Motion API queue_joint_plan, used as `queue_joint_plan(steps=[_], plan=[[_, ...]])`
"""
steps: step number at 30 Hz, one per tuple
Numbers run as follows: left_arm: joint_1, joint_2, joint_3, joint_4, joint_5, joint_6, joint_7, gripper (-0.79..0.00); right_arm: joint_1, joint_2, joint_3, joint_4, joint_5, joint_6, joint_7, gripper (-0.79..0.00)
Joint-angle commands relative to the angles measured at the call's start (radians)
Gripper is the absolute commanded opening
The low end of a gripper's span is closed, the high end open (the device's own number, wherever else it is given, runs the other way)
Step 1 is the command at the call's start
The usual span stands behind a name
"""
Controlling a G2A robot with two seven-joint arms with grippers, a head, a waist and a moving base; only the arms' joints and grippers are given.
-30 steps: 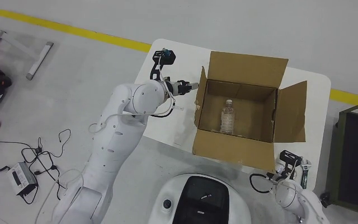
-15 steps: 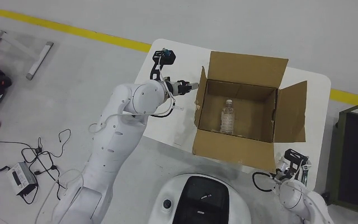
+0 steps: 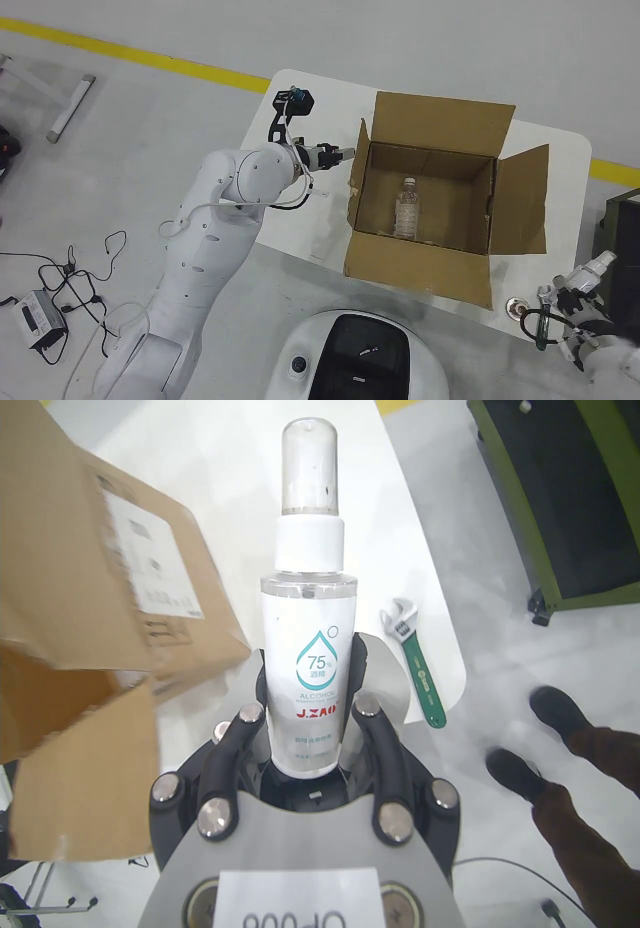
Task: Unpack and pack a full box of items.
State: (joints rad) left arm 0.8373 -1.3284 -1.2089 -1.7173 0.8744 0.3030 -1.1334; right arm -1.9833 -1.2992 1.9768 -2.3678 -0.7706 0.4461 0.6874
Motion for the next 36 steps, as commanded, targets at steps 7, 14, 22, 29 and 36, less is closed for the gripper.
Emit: queue_joint_plan(steps=[7, 14, 22, 29, 36], plan=[[0.000, 0.000, 0.000, 0.000, 0.000, 0.000, 0.000, 0.000, 0.119, 0.023, 0.099, 0.018, 0.048, -0.280, 0.019, -0.785], [0.000, 0.000, 0.000, 0.000, 0.000, 0.000, 0.000, 0.000, 0.267, 0.041, 0.040, 0.018, 0.052, -0.319, 0.092, -0.785], [0.000, 0.000, 0.000, 0.000, 0.000, 0.000, 0.000, 0.000, 0.374, 0.052, -0.156, 0.018, -0.012, -0.310, 0.152, -0.785], [0.017, 0.001, -0.012, -0.004, 0.000, -0.005, 0.056, 0.000, 0.423, 0.050, -0.403, 0.018, -0.197, -0.183, 0.187, -0.785], [0.050, 0.004, -0.080, -0.008, 0.043, 0.093, 0.230, 0.000, 0.414, 0.047, -0.526, 0.018, -0.375, -0.048, 0.258, -0.785]])
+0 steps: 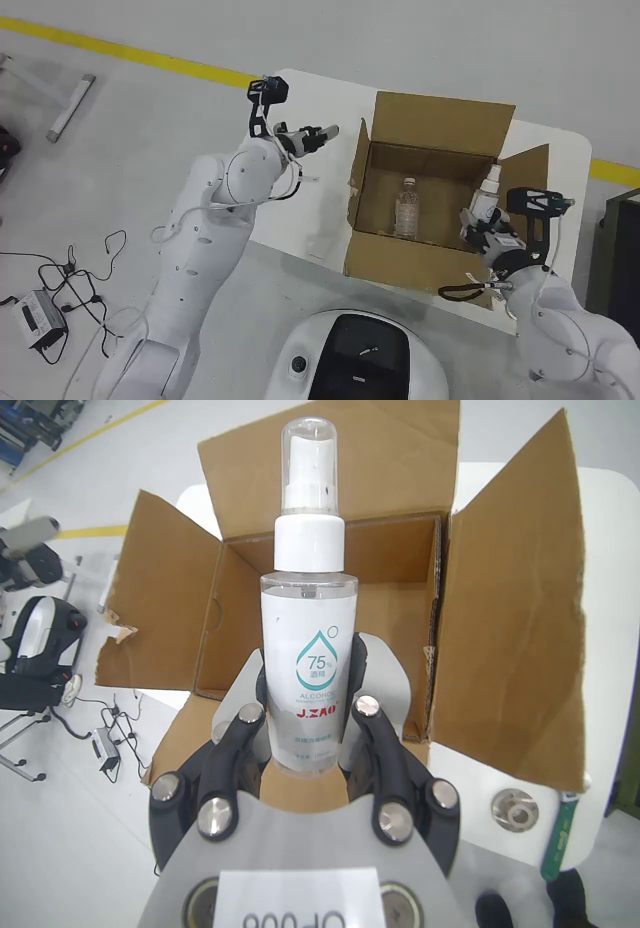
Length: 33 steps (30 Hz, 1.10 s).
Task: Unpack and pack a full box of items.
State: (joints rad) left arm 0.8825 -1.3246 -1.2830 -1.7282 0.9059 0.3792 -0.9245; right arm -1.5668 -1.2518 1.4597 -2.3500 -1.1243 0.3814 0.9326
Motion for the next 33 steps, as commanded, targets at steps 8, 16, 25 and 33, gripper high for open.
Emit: queue_joint_plan(steps=[8, 16, 25, 33], plan=[[0.007, 0.004, -0.028, 0.013, 0.049, 0.038, 0.036, 0.000, 0.044, 0.001, -0.038, 0.121, -0.144, 0.021, 0.088, -0.785], [0.007, 0.004, -0.028, 0.013, 0.049, 0.038, 0.036, 0.000, 0.132, -0.005, -0.048, 0.253, -0.139, -0.002, 0.070, -0.785], [0.007, 0.004, -0.028, 0.013, 0.049, 0.038, 0.036, 0.000, 0.168, -0.008, -0.067, 0.329, -0.141, -0.017, 0.057, -0.785], [0.007, 0.004, -0.028, 0.013, 0.049, 0.038, 0.036, 0.000, 0.168, -0.009, -0.072, 0.376, -0.151, -0.034, 0.024, -0.785]])
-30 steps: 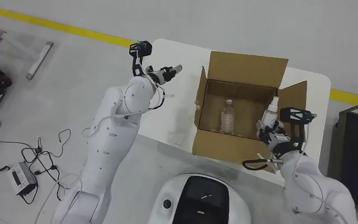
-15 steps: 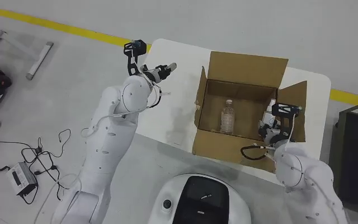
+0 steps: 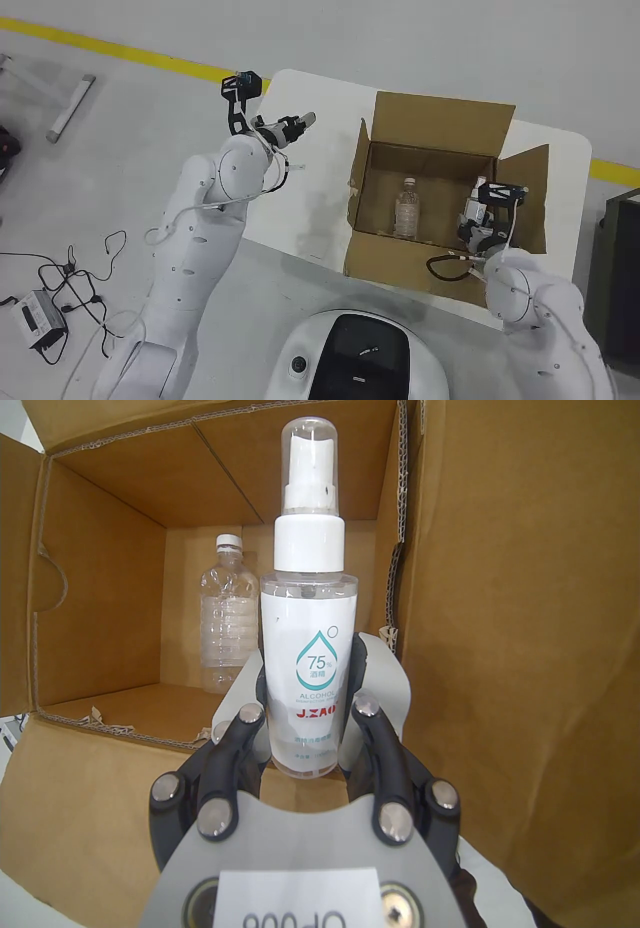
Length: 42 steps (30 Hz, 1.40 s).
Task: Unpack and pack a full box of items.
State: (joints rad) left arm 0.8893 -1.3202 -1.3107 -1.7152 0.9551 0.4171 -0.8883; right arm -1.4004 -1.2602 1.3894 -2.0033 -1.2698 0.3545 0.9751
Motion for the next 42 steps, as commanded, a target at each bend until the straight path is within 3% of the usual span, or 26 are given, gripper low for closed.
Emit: queue_joint_plan(steps=[1, 11, 21, 22, 23, 25, 27, 35, 39, 41, 42], plan=[[0.000, 0.000, 0.000, 0.000, 0.000, 0.000, 0.000, 0.000, 0.014, -0.002, -0.006, 0.058, 0.004, -0.011, -0.023, -0.785], [0.000, 0.000, 0.000, 0.000, 0.000, 0.000, 0.000, 0.000, 0.172, -0.022, -0.091, 0.298, 0.035, -0.009, -0.027, -0.785], [0.000, 0.000, 0.000, 0.000, 0.000, 0.000, 0.000, 0.000, 0.263, -0.038, -0.145, 0.412, 0.019, 0.029, 0.035, -0.785], [0.000, 0.000, 0.000, 0.000, 0.000, 0.000, 0.000, 0.000, 0.267, -0.039, -0.147, 0.418, 0.018, 0.029, 0.040, -0.413], [0.000, 0.000, 0.000, 0.000, 0.000, 0.000, 0.000, 0.000, 0.272, -0.039, -0.149, 0.421, 0.006, 0.030, 0.048, -0.262], [0.000, 0.000, 0.000, 0.000, 0.000, 0.000, 0.000, 0.000, 0.275, -0.040, -0.152, 0.418, -0.003, 0.043, 0.053, -0.191], [0.000, 0.000, 0.000, 0.000, 0.000, 0.000, 0.000, 0.000, 0.275, -0.041, -0.152, 0.417, -0.011, 0.045, 0.072, -0.009], [0.000, 0.000, 0.000, 0.000, 0.000, 0.000, 0.000, 0.000, 0.248, -0.039, -0.114, 0.327, -0.020, 0.066, 0.106, -0.006], [0.000, 0.000, 0.000, 0.000, 0.000, 0.000, 0.000, 0.000, 0.199, -0.033, -0.056, 0.171, 0.023, 0.038, 0.098, -0.015], [0.000, 0.000, 0.000, 0.000, 0.000, 0.000, 0.000, 0.000, 0.162, -0.029, -0.014, 0.078, 0.065, 0.011, 0.093, -0.089], [0.000, 0.000, 0.000, 0.000, 0.000, 0.000, 0.000, 0.000, 0.143, -0.027, 0.009, 0.027, 0.081, -0.003, 0.087, -0.188]])
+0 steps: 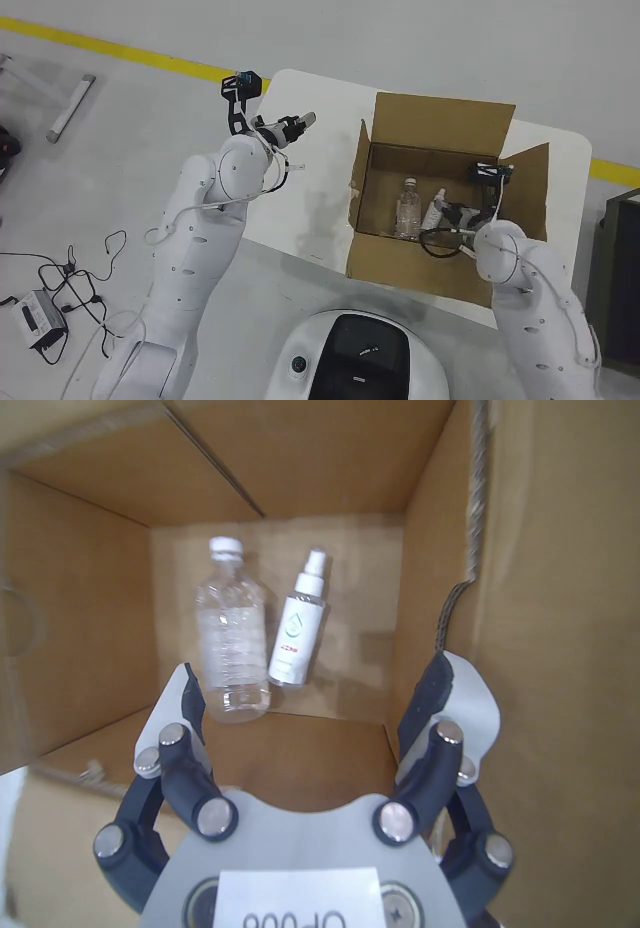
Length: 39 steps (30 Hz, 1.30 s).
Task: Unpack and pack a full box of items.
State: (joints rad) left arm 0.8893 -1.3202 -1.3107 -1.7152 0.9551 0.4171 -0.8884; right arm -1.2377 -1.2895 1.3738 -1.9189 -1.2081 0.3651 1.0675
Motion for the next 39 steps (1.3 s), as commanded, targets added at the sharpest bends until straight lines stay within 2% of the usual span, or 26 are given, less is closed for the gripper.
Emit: queue_joint_plan(steps=[1, 2, 3, 4, 10, 14, 25, 31, 39], plan=[[0.000, 0.000, 0.000, 0.000, 0.000, 0.000, 0.000, 0.000, -0.043, 0.004, 0.049, -0.105, 0.044, -0.020, -0.015, -0.376], [0.000, 0.000, 0.000, 0.000, 0.000, 0.000, 0.000, 0.000, -0.066, 0.005, 0.075, -0.156, 0.073, -0.030, -0.019, -0.585], [0.000, 0.000, 0.000, 0.000, 0.000, 0.000, 0.000, 0.000, -0.088, 0.007, 0.102, -0.199, 0.094, -0.040, -0.025, -0.714], [0.000, 0.000, 0.000, 0.000, 0.000, 0.000, 0.000, 0.000, -0.112, 0.008, 0.130, -0.243, 0.116, -0.046, -0.036, -0.785], [0.000, 0.000, 0.000, 0.000, 0.000, 0.000, 0.000, 0.000, -0.251, 0.014, 0.323, -0.431, 0.267, -0.086, -0.081, -0.785], [0.000, 0.000, 0.000, 0.000, 0.000, 0.000, 0.000, 0.000, -0.312, 0.018, 0.475, -0.431, 0.359, -0.139, -0.110, -0.785], [0.000, 0.000, 0.000, 0.000, 0.000, 0.000, 0.000, 0.000, -0.538, 0.024, 0.764, -0.431, 0.368, -0.159, -0.038, -0.785], [0.000, 0.000, 0.000, 0.000, 0.000, 0.000, 0.000, 0.000, -0.608, 0.034, 0.779, -0.368, 0.264, -0.212, 0.082, -0.785], [0.000, 0.000, 0.000, 0.000, 0.000, 0.000, 0.000, 0.000, -0.546, 0.050, 0.599, -0.205, -0.014, -0.216, 0.174, -0.785]])
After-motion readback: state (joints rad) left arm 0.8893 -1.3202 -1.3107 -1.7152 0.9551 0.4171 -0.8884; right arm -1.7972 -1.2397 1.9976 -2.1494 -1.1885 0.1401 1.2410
